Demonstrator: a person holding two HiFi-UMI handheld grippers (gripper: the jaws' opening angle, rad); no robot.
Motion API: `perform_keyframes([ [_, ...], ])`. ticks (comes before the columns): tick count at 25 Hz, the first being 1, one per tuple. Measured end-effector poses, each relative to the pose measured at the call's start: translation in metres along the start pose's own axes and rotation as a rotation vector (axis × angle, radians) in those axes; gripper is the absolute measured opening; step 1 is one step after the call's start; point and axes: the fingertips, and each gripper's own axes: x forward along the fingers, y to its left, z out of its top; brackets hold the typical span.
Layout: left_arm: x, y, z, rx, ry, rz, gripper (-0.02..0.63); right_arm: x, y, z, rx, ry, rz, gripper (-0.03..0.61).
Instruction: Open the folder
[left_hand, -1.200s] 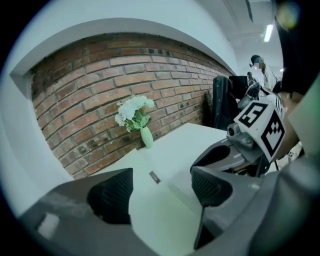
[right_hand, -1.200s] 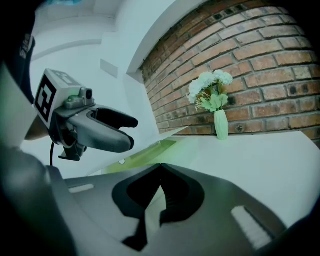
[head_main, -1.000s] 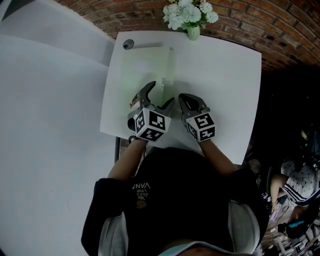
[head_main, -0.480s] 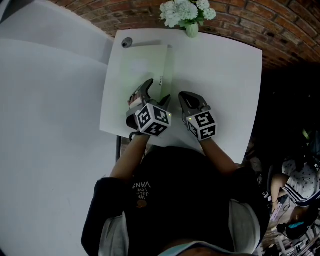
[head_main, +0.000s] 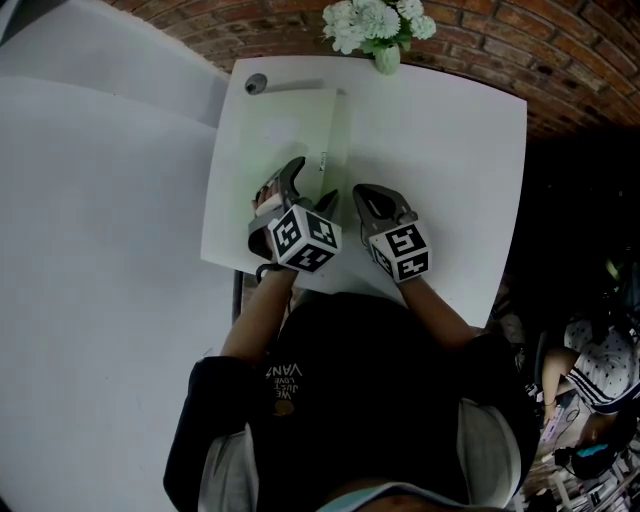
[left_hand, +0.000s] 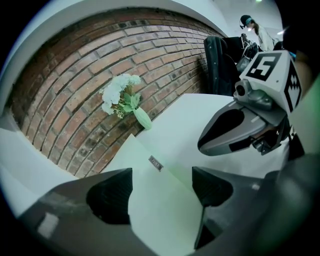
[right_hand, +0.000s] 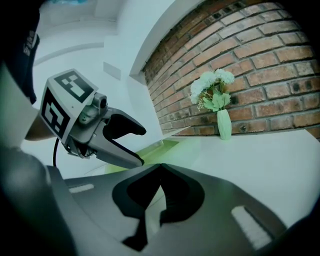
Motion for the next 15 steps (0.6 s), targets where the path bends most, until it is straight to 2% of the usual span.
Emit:
perform_keyframes([
  [10,-0.018,0.013,0.000,-0.025,-0.039,0.016,0.371,0.013,0.019,-0.004,-0.032,0.022,0.046,-0.002],
  [15,-0.029,0.025,-0.001,-0.067,-0.070,0.024,0.371,0.018,0.026,-0.006,-0.039,0.032,0.056,-0.002],
])
